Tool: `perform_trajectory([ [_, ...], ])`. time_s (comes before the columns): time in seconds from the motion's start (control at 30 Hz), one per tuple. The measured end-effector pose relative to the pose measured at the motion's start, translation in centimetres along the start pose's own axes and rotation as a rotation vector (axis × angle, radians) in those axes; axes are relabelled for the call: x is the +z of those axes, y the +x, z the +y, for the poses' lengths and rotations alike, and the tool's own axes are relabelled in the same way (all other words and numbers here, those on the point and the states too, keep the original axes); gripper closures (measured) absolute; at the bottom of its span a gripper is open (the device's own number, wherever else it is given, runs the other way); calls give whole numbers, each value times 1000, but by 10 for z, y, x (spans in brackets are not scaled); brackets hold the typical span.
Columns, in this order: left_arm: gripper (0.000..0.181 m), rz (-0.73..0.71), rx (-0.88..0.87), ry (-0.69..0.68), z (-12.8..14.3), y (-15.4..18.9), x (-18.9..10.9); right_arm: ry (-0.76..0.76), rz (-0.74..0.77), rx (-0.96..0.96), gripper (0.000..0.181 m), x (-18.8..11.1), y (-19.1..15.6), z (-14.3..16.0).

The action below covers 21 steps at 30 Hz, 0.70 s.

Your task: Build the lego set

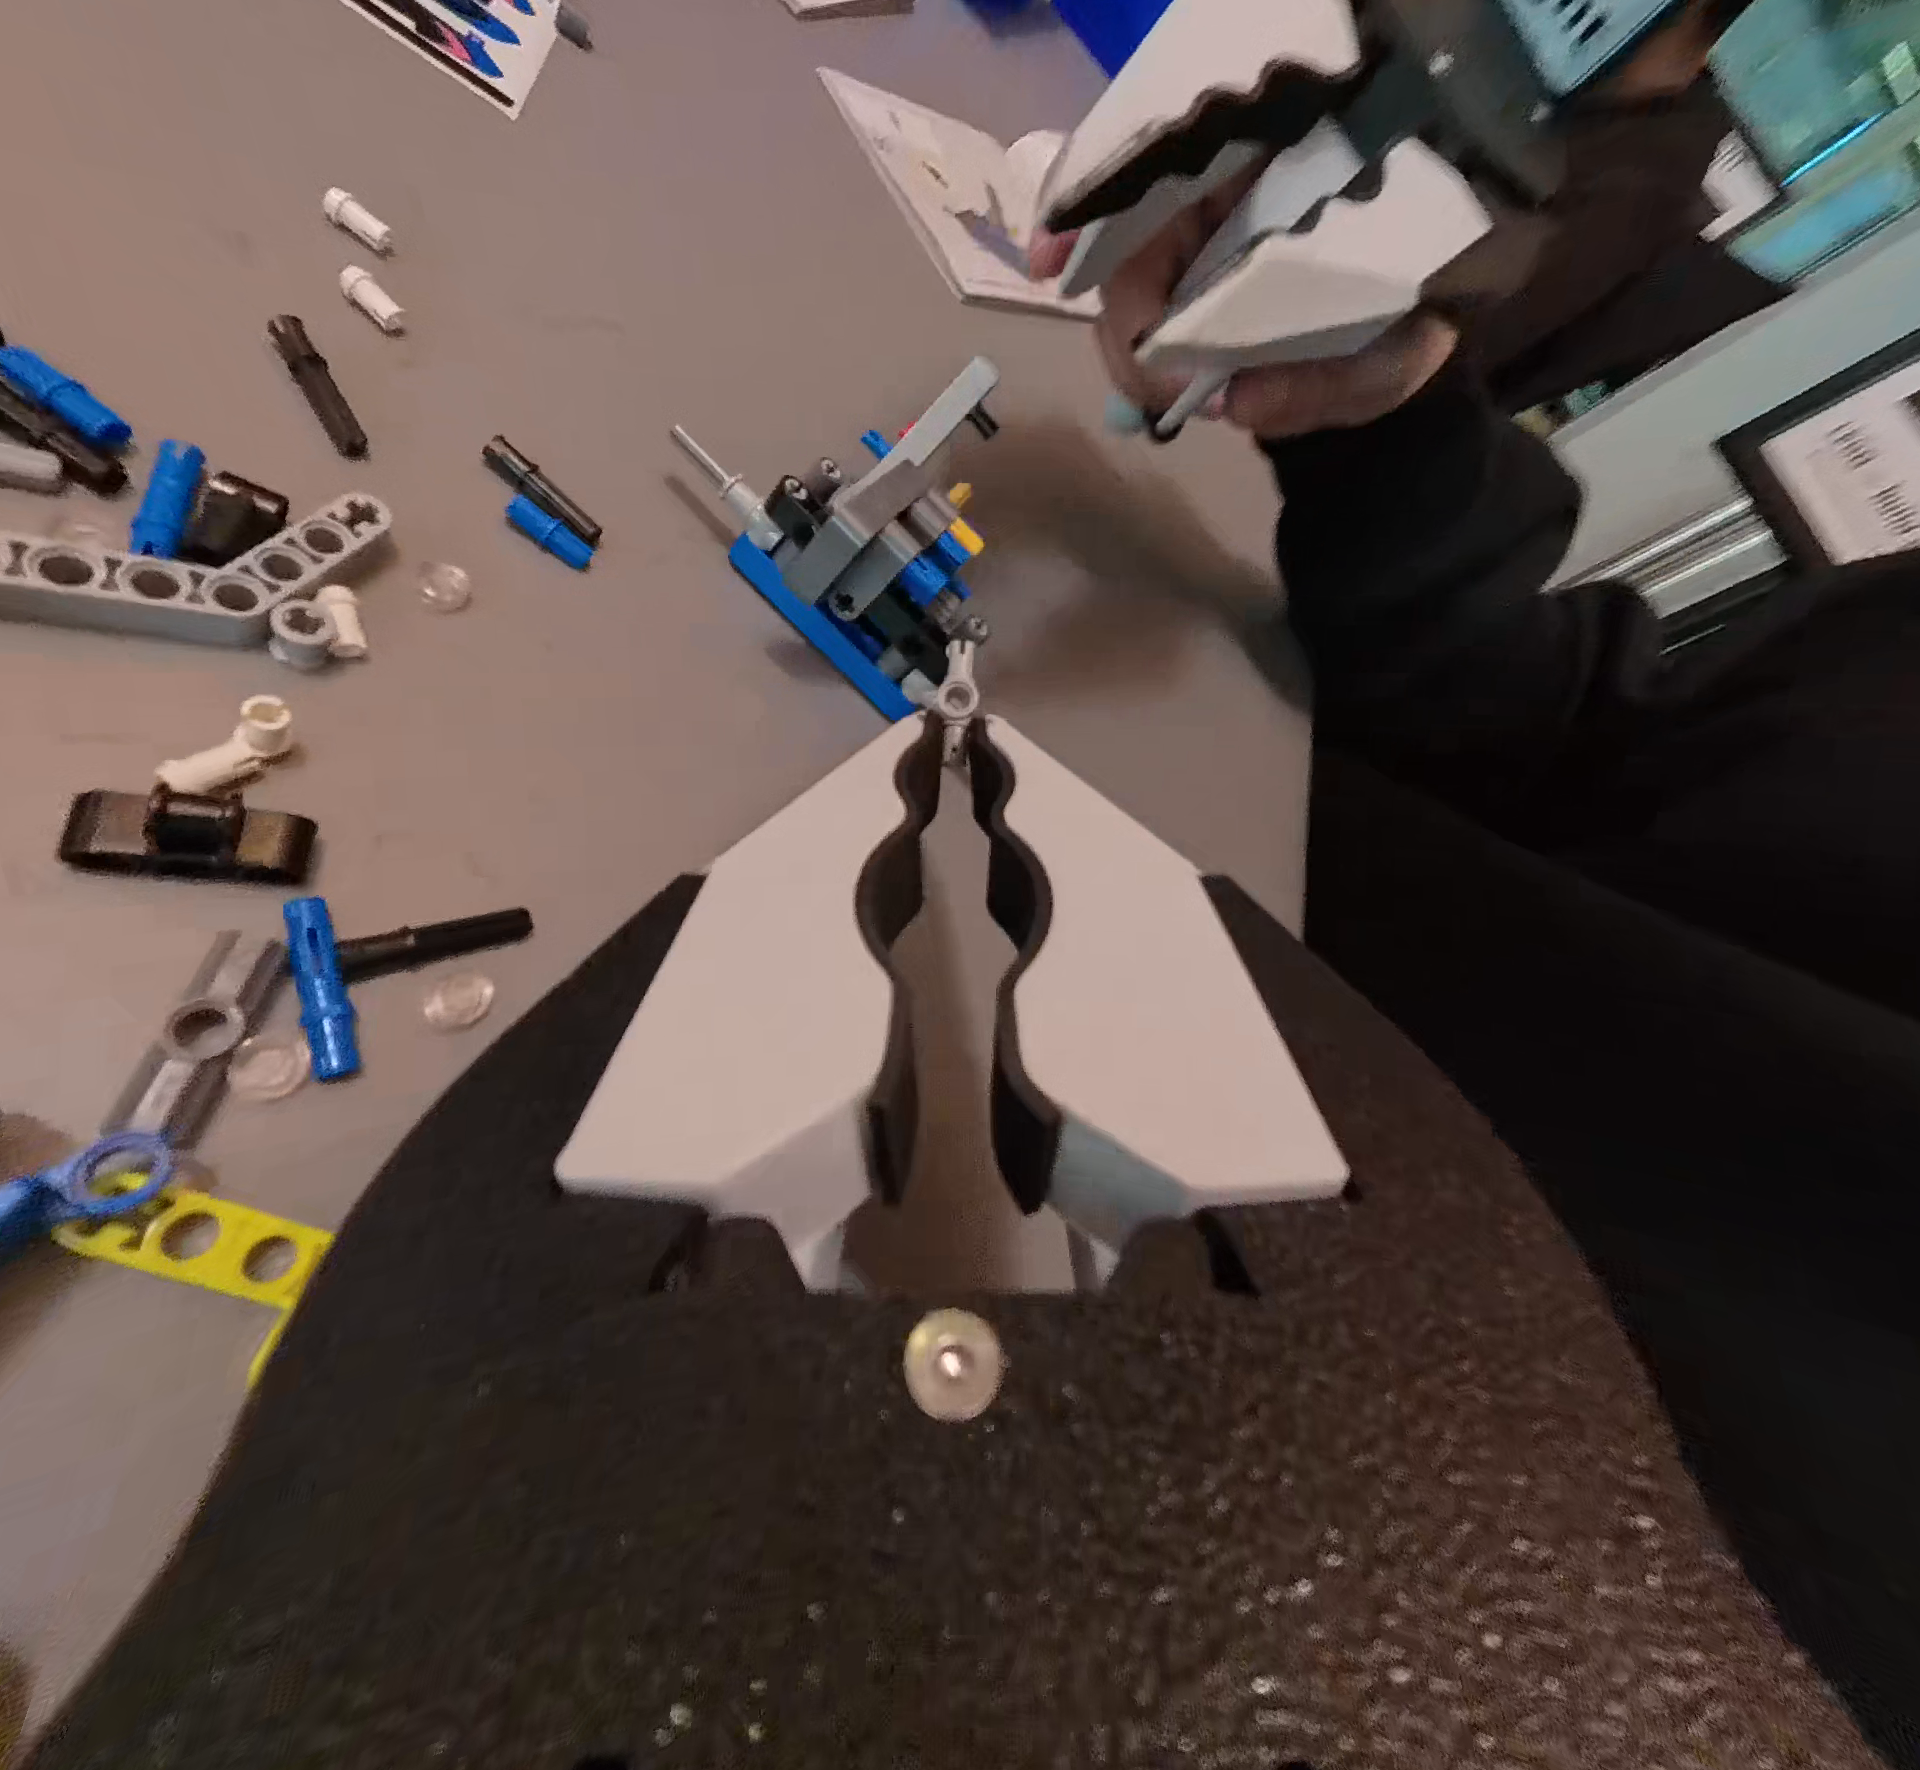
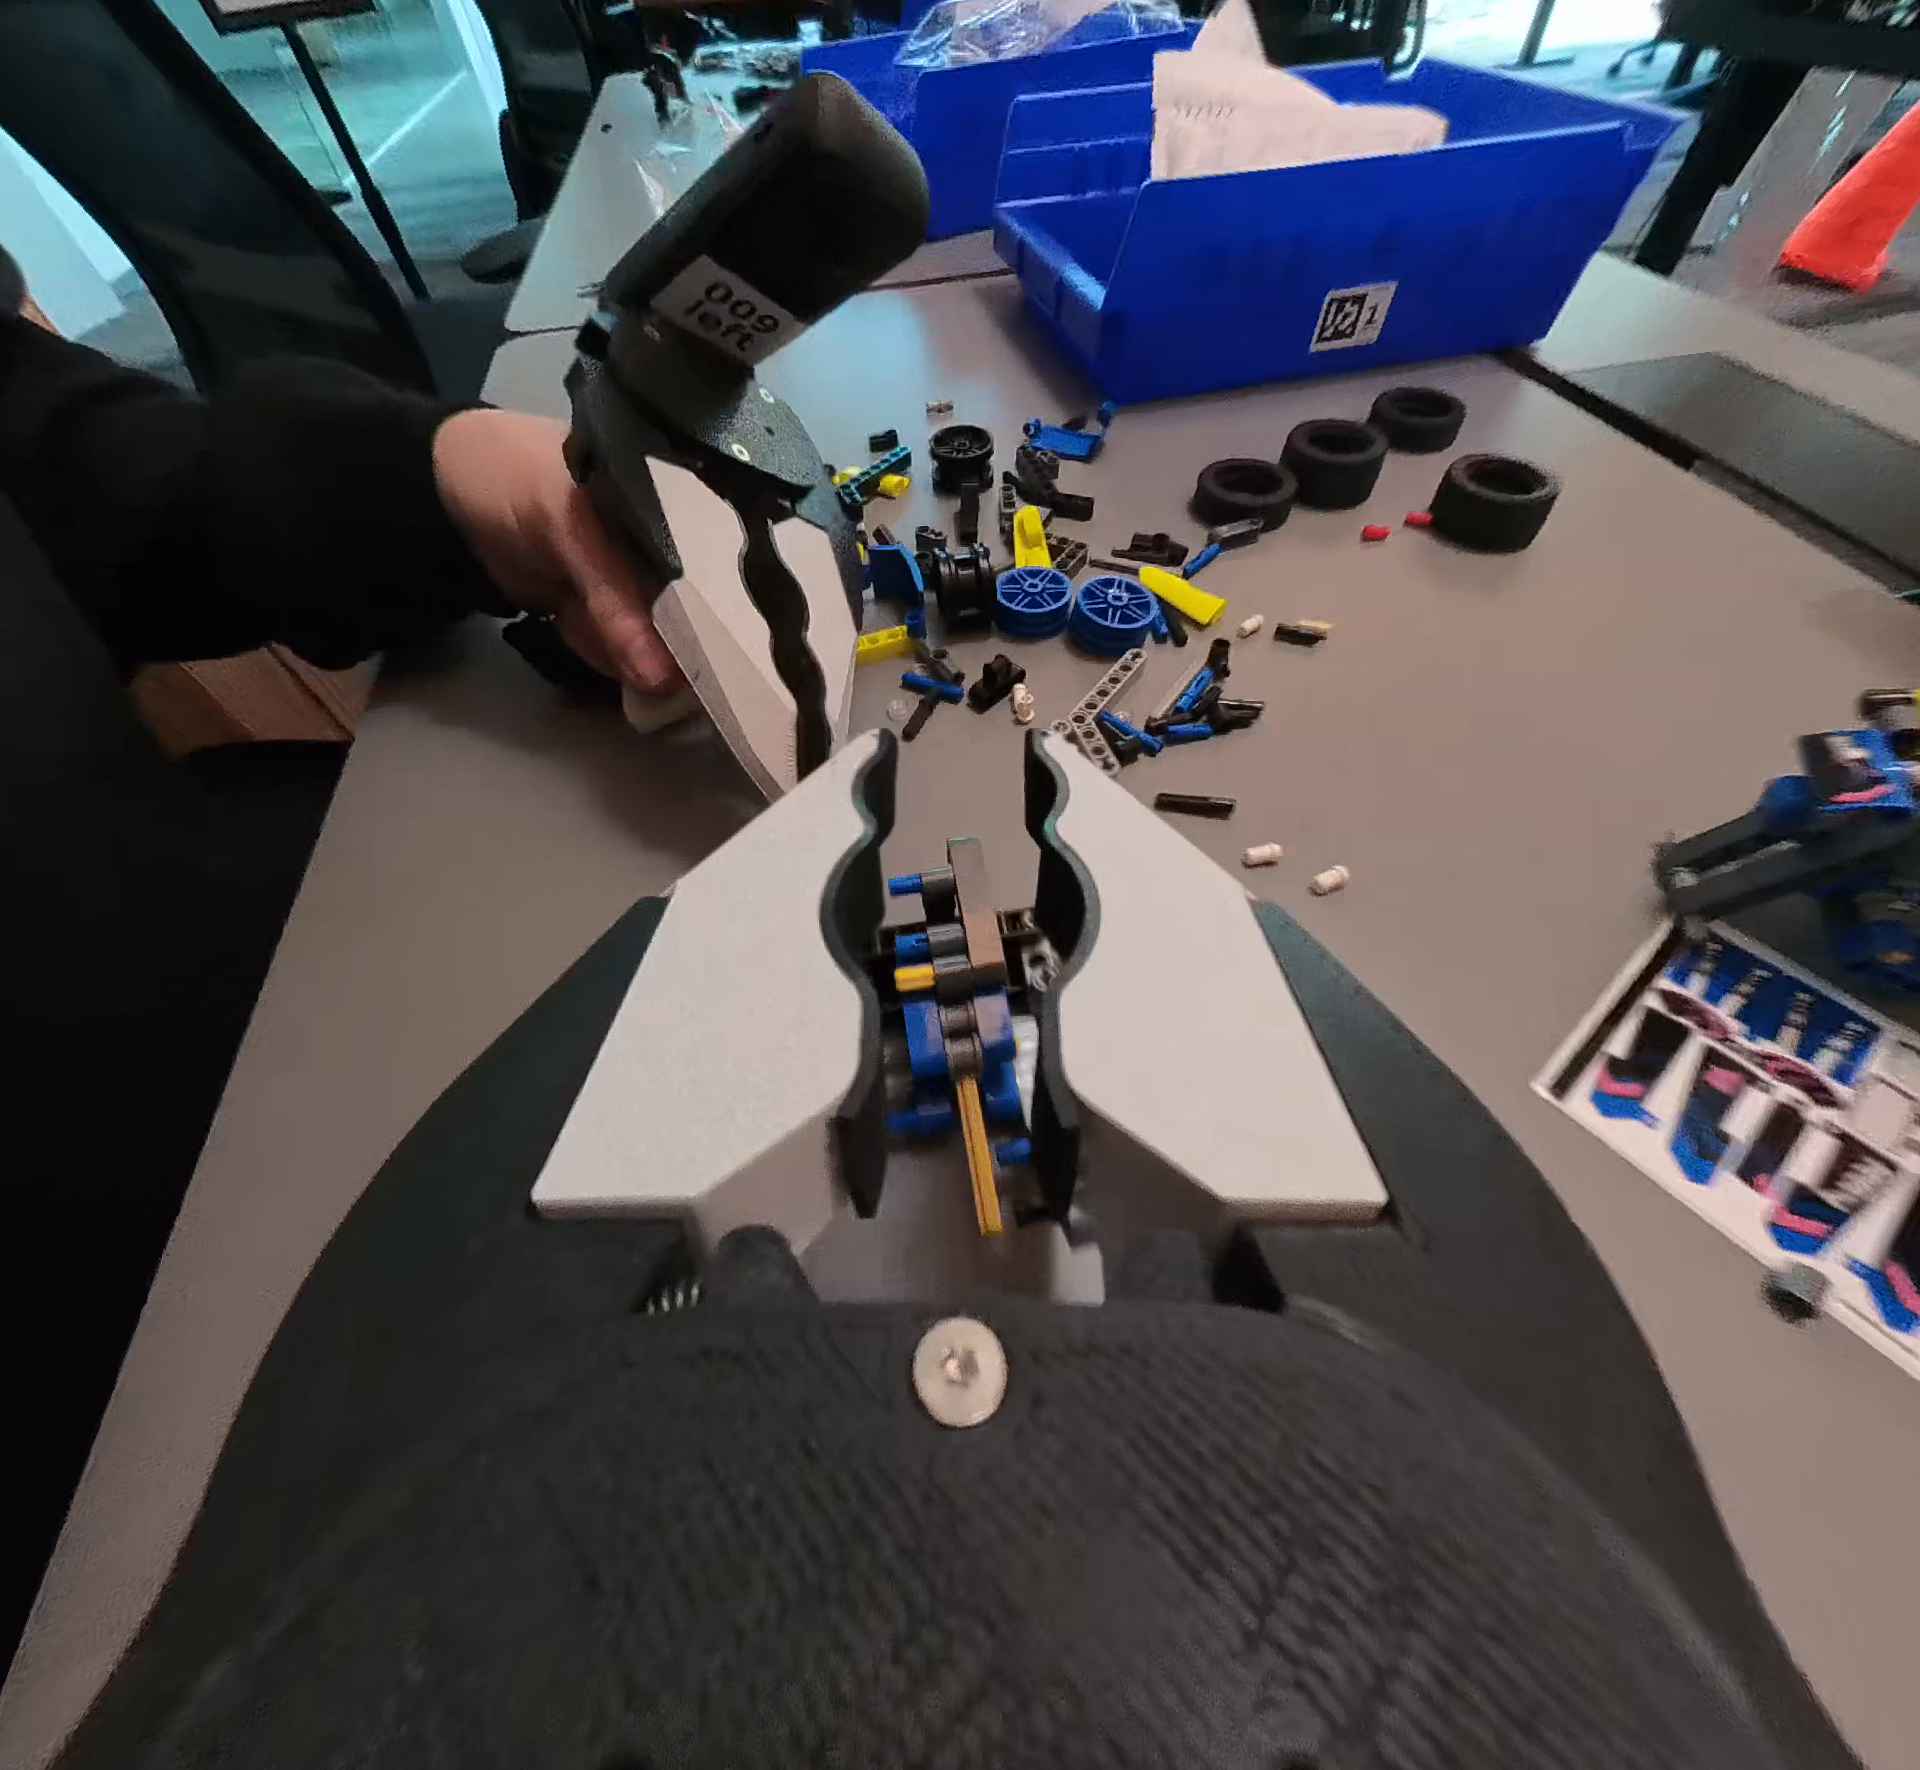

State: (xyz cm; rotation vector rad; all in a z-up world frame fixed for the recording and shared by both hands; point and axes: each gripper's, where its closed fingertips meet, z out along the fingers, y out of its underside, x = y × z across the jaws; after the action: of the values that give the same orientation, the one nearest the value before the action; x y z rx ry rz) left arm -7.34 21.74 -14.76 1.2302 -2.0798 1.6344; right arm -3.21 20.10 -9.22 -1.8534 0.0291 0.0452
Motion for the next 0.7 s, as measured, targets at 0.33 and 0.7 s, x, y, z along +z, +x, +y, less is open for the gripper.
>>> perform_trajectory([
  [0.33,179,333,-189,14,-2,42,10,-138,55,-423,164,-17,-48,17],
  [0.7,179,320,-163,-39,9,48,15,-274,40,-705,173,4,-68,39],
])
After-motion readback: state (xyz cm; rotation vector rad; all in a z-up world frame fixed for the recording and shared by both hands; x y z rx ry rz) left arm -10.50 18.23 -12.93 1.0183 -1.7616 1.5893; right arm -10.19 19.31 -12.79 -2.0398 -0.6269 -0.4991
